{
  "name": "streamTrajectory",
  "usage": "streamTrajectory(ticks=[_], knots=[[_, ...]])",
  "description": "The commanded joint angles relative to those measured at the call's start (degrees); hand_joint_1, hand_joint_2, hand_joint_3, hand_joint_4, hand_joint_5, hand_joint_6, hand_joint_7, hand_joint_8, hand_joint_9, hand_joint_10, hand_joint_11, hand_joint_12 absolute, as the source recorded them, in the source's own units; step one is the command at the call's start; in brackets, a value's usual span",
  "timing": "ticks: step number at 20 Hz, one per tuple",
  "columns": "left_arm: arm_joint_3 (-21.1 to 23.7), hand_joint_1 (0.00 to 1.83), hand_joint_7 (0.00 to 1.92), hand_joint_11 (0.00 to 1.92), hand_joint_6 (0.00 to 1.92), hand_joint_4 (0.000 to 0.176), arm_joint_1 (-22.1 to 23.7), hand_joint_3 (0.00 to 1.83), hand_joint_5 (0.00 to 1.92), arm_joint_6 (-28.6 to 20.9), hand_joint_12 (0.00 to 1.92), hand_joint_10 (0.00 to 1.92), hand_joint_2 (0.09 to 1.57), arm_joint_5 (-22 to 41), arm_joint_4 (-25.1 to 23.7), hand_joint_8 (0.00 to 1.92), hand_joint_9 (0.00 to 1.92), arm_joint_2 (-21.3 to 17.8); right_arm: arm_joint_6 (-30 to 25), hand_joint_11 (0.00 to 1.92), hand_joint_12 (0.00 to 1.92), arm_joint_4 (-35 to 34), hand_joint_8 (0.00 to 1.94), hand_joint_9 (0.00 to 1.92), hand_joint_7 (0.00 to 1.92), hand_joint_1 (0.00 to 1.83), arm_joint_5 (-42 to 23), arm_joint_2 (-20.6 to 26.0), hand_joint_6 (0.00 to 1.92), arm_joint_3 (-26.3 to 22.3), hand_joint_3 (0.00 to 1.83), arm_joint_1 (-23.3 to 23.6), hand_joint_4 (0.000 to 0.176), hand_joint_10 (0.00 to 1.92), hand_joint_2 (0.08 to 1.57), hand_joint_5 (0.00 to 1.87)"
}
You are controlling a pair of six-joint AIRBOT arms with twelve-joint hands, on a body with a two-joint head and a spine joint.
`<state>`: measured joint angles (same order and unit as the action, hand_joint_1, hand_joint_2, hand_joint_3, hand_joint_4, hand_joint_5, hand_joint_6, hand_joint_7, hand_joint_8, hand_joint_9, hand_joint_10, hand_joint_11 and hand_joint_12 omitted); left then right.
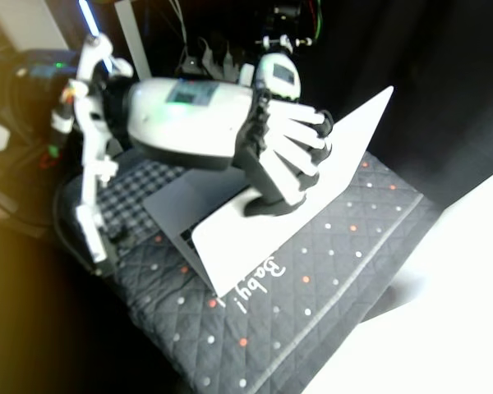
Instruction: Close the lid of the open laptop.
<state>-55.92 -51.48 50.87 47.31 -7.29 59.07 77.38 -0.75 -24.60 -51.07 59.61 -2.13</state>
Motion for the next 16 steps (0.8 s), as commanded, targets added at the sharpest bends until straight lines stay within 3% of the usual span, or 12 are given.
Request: streamTrajectory(ticks=[1,2,4,6,9,10,11,13,15,16], knots=[[0.20,0.17,0.16,0.00,0.01,0.032,-0.31,0.01,0.18,-0.76,0.20,0.01,1.49,1.92,0.37,0.01,0.11,0.18,-0.38,0.38,1.92,0.61,1.56,0.25,0.12,0.42,-6.74,0.80,1.56,-0.26,0.00,0.37,0.000,1.82,1.24,0.00],[0.24,0.15,0.15,0.00,0.00,0.030,-0.41,0.01,0.17,-0.76,0.17,0.01,1.50,1.97,0.67,0.00,0.10,-0.04,-3.34,0.28,1.91,3.48,1.41,0.22,0.11,0.38,-6.74,1.45,1.41,-0.88,0.00,0.17,0.000,1.66,1.24,0.00],[0.28,0.11,0.13,0.00,0.00,0.033,-0.79,0.00,0.17,-0.74,0.15,0.00,1.50,2.25,1.32,0.00,0.09,-0.30,-15.75,0.12,1.92,13.46,1.29,0.23,0.16,0.31,-6.89,2.71,1.24,-0.87,0.00,-0.24,0.000,1.64,1.20,0.00],[0.52,0.11,0.15,0.00,0.00,0.032,-1.26,0.00,0.17,-0.73,0.17,0.01,1.50,2.69,1.96,0.01,0.11,-0.65,-27.92,0.17,1.86,22.56,1.34,0.34,0.28,0.35,-9.09,3.82,1.26,-0.90,0.00,-1.74,0.000,1.63,1.24,0.22],[0.84,0.13,0.14,0.00,0.00,0.048,-1.79,0.00,0.15,-0.68,0.14,0.00,1.51,3.26,2.60,0.00,0.10,-1.07,-38.31,0.32,1.92,29.16,1.62,0.37,0.26,0.46,-14.92,4.85,1.43,-1.09,0.00,-4.99,0.000,1.79,1.27,0.29],[0.98,0.19,0.15,0.00,0.01,0.033,-1.98,0.00,0.17,-0.48,0.24,0.01,1.50,3.53,2.93,0.00,0.12,-1.27,-40.15,0.37,1.92,30.83,1.64,0.40,0.31,0.42,-16.12,5.28,1.46,-1.60,0.01,-5.55,0.000,1.77,1.31,0.34],[1.10,0.12,0.17,0.00,0.00,0.029,-2.18,0.00,0.17,-0.26,0.31,0.01,1.50,3.86,3.44,0.00,0.13,-1.46,-41.03,0.43,1.92,32.18,1.64,0.44,0.39,0.44,-17.01,5.86,1.45,-2.45,0.01,-6.03,0.000,1.77,1.33,0.41],[1.23,0.18,0.17,0.00,0.00,0.039,-2.36,0.00,0.17,0.02,0.25,0.01,1.49,4.19,3.85,0.00,0.12,-1.60,-41.17,0.41,1.92,32.92,1.62,0.46,0.42,0.43,-18.19,6.64,1.44,-3.53,0.01,-7.30,0.000,1.77,1.34,0.39],[1.24,0.19,0.15,0.00,0.00,0.023,-2.43,0.00,0.17,0.06,0.26,0.01,1.49,4.35,4.01,0.00,0.12,-1.61,-41.64,0.20,1.92,33.24,1.56,0.35,0.32,0.40,-18.53,7.01,1.50,-3.90,0.01,-8.74,0.000,1.75,1.35,0.12],[1.31,0.19,0.15,0.00,0.00,0.023,-2.47,0.00,0.17,0.06,0.26,0.01,1.49,4.55,4.07,0.00,0.12,-1.64,-42.42,0.20,1.92,33.63,1.56,0.35,0.32,0.40,-18.54,7.14,1.50,-3.99,0.01,-9.33,0.000,1.75,1.35,0.12]])
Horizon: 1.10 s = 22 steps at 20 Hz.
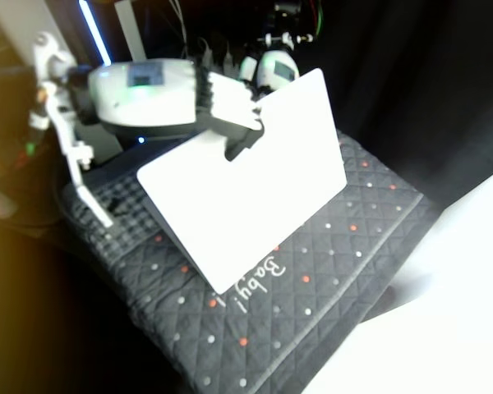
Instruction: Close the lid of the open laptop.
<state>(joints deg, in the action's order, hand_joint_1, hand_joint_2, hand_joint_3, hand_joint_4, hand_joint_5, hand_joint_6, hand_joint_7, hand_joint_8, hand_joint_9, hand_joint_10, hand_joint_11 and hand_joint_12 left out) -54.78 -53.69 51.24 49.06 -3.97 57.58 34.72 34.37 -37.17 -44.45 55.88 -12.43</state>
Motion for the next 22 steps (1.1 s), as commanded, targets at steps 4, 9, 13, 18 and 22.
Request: streamTrajectory(ticks=[4,9,13,18,22], knots=[[1.31,0.28,0.32,0.00,0.04,0.022,-0.72,0.00,0.32,-0.30,0.89,0.06,1.48,4.74,0.86,0.02,0.28,-1.33,-4.23,0.19,1.92,0.98,1.39,0.24,0.25,0.33,-6.30,1.38,1.40,-0.88,0.01,-2.83,0.000,1.69,1.39,0.07],[4.24,1.08,0.64,0.39,1.58,0.000,-2.37,0.00,0.46,1.10,1.91,1.66,1.38,11.41,1.96,1.75,0.50,-5.27,-4.34,0.06,1.92,0.85,1.28,0.14,0.22,0.38,-6.27,2.35,1.22,-1.66,0.00,-8.37,0.000,1.60,1.29,0.15],[7.18,0.95,0.49,0.66,1.81,0.002,-4.43,0.04,0.40,3.66,1.92,1.92,1.45,22.75,4.79,1.91,0.62,-10.15,-4.81,0.22,1.92,-0.73,1.39,0.19,0.25,0.45,-6.04,1.84,1.27,-1.23,0.00,-12.38,0.000,1.71,1.30,0.16],[9.37,0.94,0.39,0.15,1.80,0.020,-6.03,0.04,0.43,9.24,1.92,1.92,1.46,33.38,9.52,1.92,0.18,-14.44,-4.81,0.14,1.92,-2.72,1.08,0.16,0.24,0.47,-5.16,0.29,1.35,-0.75,0.00,-17.05,0.000,1.54,1.32,0.07],[8.00,0.94,0.38,0.12,1.80,0.022,-5.16,0.01,0.43,9.75,1.92,1.86,1.47,35.08,11.78,1.92,0.22,-14.49,-5.13,0.16,1.79,-2.94,0.75,0.26,0.35,0.35,-3.70,-0.50,1.12,-0.74,0.01,-19.92,0.000,1.17,1.38,0.11]])
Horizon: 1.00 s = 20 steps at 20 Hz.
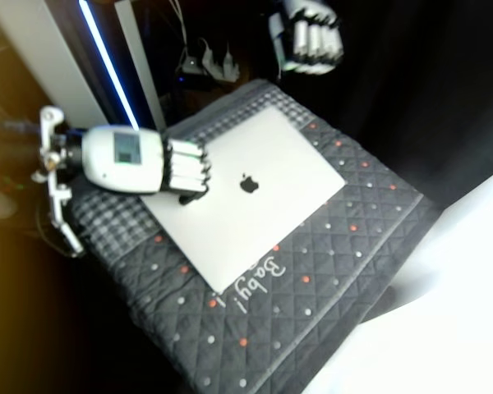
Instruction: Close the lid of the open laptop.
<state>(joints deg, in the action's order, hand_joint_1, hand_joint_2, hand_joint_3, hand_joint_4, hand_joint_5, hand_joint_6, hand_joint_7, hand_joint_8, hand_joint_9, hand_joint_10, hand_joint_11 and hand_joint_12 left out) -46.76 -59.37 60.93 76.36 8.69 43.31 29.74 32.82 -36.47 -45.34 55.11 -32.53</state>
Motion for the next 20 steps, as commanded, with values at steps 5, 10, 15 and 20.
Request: streamTrajectory(ticks=[5,10,15,20], knots=[[-0.84,1.20,0.37,0.02,1.77,0.000,2.04,0.00,0.45,0.59,1.92,1.92,1.44,8.13,-0.44,1.90,0.36,0.02,-3.89,0.00,1.73,2.95,0.06,0.33,0.55,0.46,-1.38,0.41,0.28,0.02,0.00,-0.23,0.000,0.69,1.40,0.38],[-1.21,1.20,0.36,0.03,1.75,0.000,2.08,0.00,0.49,0.60,1.92,1.92,1.44,8.26,0.02,1.91,0.34,0.39,-3.98,0.01,1.70,2.95,0.00,0.41,0.54,0.47,-2.19,0.62,0.03,-0.20,0.00,-0.21,0.000,0.39,1.35,0.45],[-1.57,0.94,0.39,0.00,1.84,0.026,2.07,0.00,0.42,0.61,1.85,1.62,1.48,8.34,0.70,1.88,0.19,0.38,-3.52,0.00,0.27,2.43,0.02,0.06,0.07,0.28,-4.99,1.69,0.01,-1.03,0.00,-0.20,0.016,0.06,1.42,0.03],[-2.05,0.80,0.19,0.00,0.85,0.000,2.06,0.00,0.05,0.63,1.52,1.07,1.48,8.74,1.39,0.66,0.08,0.28,7.99,0.00,0.00,-8.36,0.00,0.00,0.00,0.36,-10.31,5.77,0.00,-3.93,0.01,-0.15,0.000,0.00,1.45,0.00]])
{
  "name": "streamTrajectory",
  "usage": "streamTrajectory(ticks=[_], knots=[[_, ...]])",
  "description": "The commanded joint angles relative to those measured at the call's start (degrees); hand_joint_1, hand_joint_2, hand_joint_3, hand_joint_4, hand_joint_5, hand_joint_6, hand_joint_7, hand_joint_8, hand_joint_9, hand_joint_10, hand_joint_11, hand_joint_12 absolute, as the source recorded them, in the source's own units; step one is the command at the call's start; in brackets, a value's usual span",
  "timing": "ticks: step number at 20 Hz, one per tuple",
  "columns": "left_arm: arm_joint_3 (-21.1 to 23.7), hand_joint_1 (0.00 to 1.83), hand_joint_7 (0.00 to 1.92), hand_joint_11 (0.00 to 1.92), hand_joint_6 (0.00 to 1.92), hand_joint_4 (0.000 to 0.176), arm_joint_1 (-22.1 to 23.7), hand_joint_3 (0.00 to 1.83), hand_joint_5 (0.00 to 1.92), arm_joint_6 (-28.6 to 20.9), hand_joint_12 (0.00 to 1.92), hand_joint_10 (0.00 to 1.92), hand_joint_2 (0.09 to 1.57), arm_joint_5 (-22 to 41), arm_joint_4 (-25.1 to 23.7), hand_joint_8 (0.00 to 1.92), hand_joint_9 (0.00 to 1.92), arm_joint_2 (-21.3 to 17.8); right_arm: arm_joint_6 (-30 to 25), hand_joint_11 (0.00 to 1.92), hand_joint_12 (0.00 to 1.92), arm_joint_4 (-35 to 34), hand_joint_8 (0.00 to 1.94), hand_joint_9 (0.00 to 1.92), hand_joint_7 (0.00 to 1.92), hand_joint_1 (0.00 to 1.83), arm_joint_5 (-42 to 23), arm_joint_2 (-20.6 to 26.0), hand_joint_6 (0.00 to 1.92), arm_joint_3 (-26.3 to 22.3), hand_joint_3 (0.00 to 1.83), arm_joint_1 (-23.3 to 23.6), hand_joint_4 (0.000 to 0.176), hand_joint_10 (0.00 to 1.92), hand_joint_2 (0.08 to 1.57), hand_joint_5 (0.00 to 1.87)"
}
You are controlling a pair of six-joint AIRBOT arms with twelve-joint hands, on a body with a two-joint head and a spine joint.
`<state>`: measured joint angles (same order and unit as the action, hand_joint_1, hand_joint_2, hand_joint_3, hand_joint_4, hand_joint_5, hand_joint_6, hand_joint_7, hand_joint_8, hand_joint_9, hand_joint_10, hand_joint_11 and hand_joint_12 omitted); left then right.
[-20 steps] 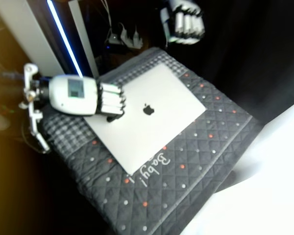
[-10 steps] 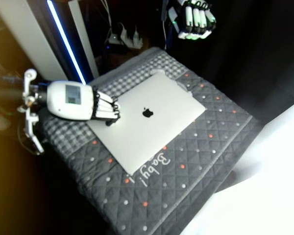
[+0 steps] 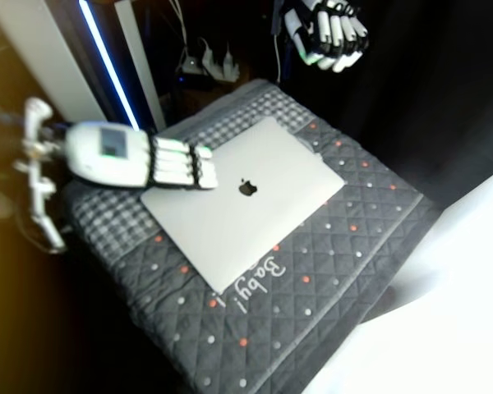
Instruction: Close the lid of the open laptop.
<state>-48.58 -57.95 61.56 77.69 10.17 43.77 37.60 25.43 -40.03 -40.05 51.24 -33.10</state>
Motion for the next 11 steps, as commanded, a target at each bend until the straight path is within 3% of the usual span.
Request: streamTrajectory(ticks=[1,3,4,5,6,7,8,9,10,11], knots=[[-0.26,0.80,0.19,0.00,0.72,0.000,0.64,0.00,0.04,0.00,1.41,0.95,1.48,7.66,0.00,0.47,0.05,-0.22,0.13,0.00,0.00,-2.04,0.00,0.00,0.00,0.31,-7.18,0.71,0.00,-0.07,0.01,0.42,0.000,0.00,1.46,0.00],[-0.30,0.52,0.03,0.00,0.12,0.040,0.63,0.00,0.00,0.00,0.53,0.24,1.48,8.65,0.51,0.08,0.00,-0.34,5.50,0.00,0.00,-6.84,0.00,0.00,0.00,0.27,-9.18,1.77,0.00,-0.89,0.01,0.40,0.000,0.00,1.48,0.00],[-0.32,0.49,0.01,0.00,0.02,0.052,0.63,0.00,0.00,0.00,0.16,0.05,1.47,9.04,0.75,0.02,0.00,-0.44,8.31,0.00,0.00,-9.14,0.00,0.00,0.00,0.26,-10.23,2.51,0.00,-1.71,0.01,0.39,0.005,0.00,1.48,0.00],[-0.34,0.49,0.01,0.00,0.02,0.052,0.59,0.00,0.00,-0.01,0.16,0.05,1.47,9.96,1.30,0.02,0.00,-0.66,11.89,0.00,0.00,-11.38,0.00,0.00,0.00,0.26,-11.70,3.31,0.00,-2.70,0.01,0.38,0.005,0.00,1.48,0.00],[-0.34,0.31,0.00,0.00,0.00,0.102,0.39,0.00,0.00,-0.01,0.01,0.00,1.37,10.95,1.87,0.00,0.00,-0.98,13.58,0.00,0.00,-12.79,0.00,0.00,0.00,0.17,-13.24,3.88,0.00,-3.15,0.00,0.38,0.000,0.00,1.46,0.00],[-0.28,0.26,0.00,0.00,0.00,0.127,0.18,0.00,0.00,-0.02,0.00,0.00,1.28,11.80,2.34,0.00,0.00,-1.34,13.98,0.00,0.00,-13.67,0.00,0.00,0.00,0.16,-14.71,4.24,0.00,-3.17,0.00,0.38,0.000,0.00,1.45,0.00],[-0.23,0.22,0.00,0.00,0.00,0.139,-0.06,0.00,0.00,-0.07,0.00,0.00,1.25,12.78,2.81,0.00,0.00,-1.82,14.47,0.00,0.00,-14.63,0.00,0.00,0.00,0.20,-16.09,4.54,0.00,-3.14,0.00,0.37,0.000,0.00,1.44,0.00],[-0.23,0.20,0.00,0.00,0.00,0.127,-0.14,0.00,0.00,-0.66,0.00,0.00,1.24,13.60,3.26,0.00,0.00,-2.15,15.04,0.00,0.00,-15.63,0.00,0.00,0.00,0.28,-17.24,4.74,0.00,-3.16,0.01,0.37,0.000,0.00,1.50,0.00],[-0.40,0.20,0.00,0.00,0.00,0.092,-0.52,0.00,0.00,-1.83,0.00,0.00,1.23,14.44,3.66,0.00,0.00,-2.35,15.45,0.00,0.00,-16.40,0.00,0.00,0.00,0.37,-17.97,4.84,0.00,-3.16,0.00,0.37,0.006,0.00,1.46,0.00],[-0.55,0.22,0.00,0.00,0.00,0.094,-0.91,0.00,0.00,-2.80,0.00,0.00,1.22,15.15,3.81,0.00,0.00,-2.52,15.86,0.00,0.00,-17.16,0.00,0.00,0.00,0.38,-18.58,4.92,0.00,-3.14,0.00,0.37,0.008,0.00,1.41,0.00]])
